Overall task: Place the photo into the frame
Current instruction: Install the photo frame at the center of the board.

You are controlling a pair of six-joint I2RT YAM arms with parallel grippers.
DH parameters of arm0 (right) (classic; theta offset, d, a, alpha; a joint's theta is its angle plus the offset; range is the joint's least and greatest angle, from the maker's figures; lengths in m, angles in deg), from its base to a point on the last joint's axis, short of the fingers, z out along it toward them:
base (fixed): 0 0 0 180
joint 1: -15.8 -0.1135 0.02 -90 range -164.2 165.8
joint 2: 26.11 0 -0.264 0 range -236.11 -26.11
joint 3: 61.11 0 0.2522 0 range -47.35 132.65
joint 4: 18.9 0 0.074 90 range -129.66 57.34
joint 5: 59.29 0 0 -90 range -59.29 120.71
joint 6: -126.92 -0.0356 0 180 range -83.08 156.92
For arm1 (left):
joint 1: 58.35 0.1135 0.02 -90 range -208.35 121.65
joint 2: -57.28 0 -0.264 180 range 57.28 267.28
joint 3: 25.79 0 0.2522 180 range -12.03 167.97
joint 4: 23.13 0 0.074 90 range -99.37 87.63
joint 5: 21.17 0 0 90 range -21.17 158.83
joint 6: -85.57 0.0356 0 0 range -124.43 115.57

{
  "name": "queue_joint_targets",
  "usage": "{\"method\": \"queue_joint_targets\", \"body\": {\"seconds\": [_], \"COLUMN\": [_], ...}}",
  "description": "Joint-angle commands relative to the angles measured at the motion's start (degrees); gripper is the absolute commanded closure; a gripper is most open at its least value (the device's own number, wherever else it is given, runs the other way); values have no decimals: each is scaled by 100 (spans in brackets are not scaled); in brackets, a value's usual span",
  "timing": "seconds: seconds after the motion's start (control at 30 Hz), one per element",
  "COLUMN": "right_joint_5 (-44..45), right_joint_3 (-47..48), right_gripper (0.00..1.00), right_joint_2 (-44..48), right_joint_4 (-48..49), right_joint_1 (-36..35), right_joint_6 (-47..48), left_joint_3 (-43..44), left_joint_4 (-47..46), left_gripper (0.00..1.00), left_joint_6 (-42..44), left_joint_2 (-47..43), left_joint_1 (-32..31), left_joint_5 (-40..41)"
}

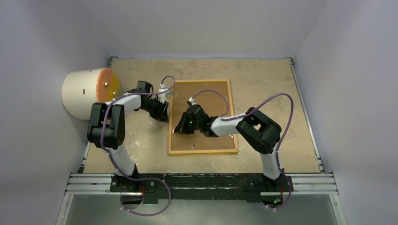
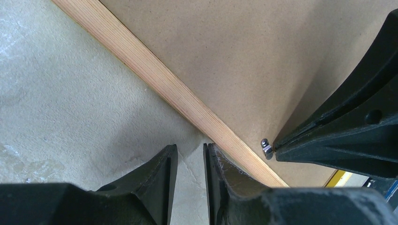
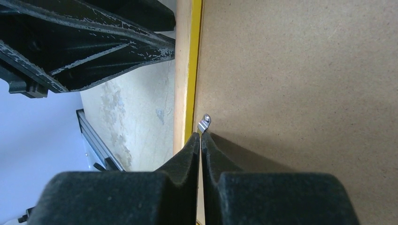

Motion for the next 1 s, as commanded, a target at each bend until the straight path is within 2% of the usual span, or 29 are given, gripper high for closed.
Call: {"method": "queue_joint_targets", "body": {"seconds": [0.0, 0.43, 0.97], "right_joint_5": [170, 338, 757], "right_joint_3": [201, 193, 51], "right_gripper": [95, 100, 100], "right_joint_2": [-135, -208, -207], "right_joint_4": [25, 137, 607], "right_joint_1": [-10, -6, -6], "right_joint_6": [-49, -151, -701], "left_joint_3": [-142, -262, -494], "left_joint_4": [-154, -273, -401], "left_gripper": [69, 69, 71], "left_joint_6": [19, 41, 206], "left_joint_2": [-78, -129, -74], "left_joint_1": [-34, -48, -110], "left_joint_5": [-197, -235, -352]}}
